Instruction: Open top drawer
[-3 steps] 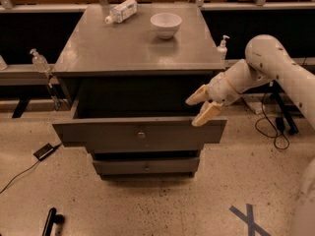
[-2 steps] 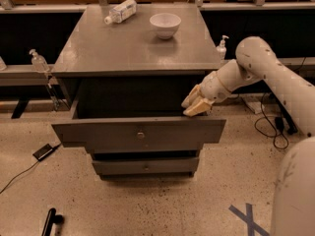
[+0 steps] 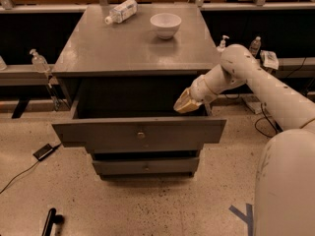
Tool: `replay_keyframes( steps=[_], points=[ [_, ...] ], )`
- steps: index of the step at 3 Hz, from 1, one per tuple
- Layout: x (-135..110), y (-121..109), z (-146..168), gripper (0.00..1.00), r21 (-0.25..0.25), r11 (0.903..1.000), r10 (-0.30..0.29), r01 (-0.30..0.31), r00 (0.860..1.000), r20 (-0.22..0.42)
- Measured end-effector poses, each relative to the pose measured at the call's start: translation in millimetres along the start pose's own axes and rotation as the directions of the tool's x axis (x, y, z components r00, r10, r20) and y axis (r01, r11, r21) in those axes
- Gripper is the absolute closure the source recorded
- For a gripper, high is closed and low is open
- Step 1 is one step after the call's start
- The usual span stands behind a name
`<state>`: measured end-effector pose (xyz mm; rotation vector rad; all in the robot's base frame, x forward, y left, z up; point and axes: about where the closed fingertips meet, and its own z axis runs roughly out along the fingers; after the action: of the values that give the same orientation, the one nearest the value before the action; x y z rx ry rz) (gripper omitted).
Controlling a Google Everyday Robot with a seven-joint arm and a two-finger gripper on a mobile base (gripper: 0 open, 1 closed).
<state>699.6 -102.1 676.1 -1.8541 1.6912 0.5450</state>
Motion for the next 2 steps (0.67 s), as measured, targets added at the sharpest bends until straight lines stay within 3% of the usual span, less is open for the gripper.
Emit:
replay_keyframes(
  steps=[2],
  points=[
    [13, 24, 23, 1.0, -0.066, 0.9966, 0.049, -0.049, 0.999, -0.012]
  ],
)
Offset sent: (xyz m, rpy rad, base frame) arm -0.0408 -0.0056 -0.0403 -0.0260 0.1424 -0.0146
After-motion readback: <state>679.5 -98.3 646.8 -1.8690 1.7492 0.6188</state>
